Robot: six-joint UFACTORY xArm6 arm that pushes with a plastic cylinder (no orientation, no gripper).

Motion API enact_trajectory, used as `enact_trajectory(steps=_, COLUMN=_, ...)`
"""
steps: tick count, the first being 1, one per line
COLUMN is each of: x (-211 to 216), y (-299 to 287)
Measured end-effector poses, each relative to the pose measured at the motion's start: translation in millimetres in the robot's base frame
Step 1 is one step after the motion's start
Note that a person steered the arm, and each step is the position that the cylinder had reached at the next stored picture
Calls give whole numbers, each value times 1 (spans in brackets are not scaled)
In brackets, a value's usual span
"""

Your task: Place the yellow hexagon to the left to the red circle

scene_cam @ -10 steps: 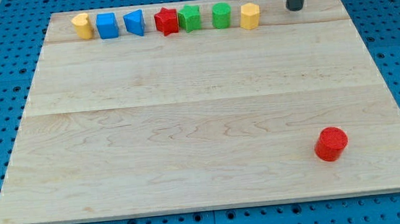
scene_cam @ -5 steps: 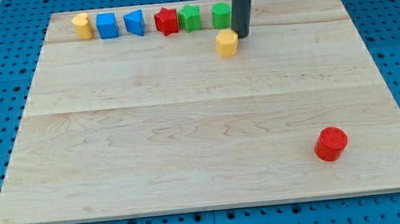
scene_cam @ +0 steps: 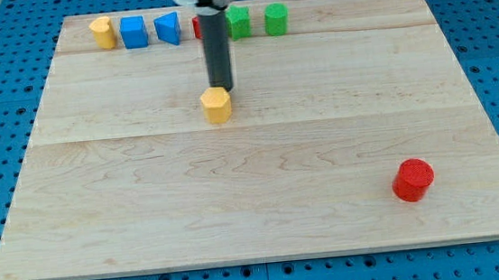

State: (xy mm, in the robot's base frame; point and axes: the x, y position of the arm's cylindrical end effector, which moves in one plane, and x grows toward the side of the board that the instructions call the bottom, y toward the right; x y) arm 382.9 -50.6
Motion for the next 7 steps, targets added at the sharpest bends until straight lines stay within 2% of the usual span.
enact_trajectory(steps=1, x=18, y=-29)
enact_trajectory(steps=2, x=43, y=-32)
enact_trajectory(steps=3, x=79, y=-8)
enact_trajectory(steps=4, x=97, y=-46)
enact_trajectory(steps=5, x=108, y=-31)
enact_trajectory(steps=6, x=111, y=77)
enact_trajectory(steps=7, x=112, y=109)
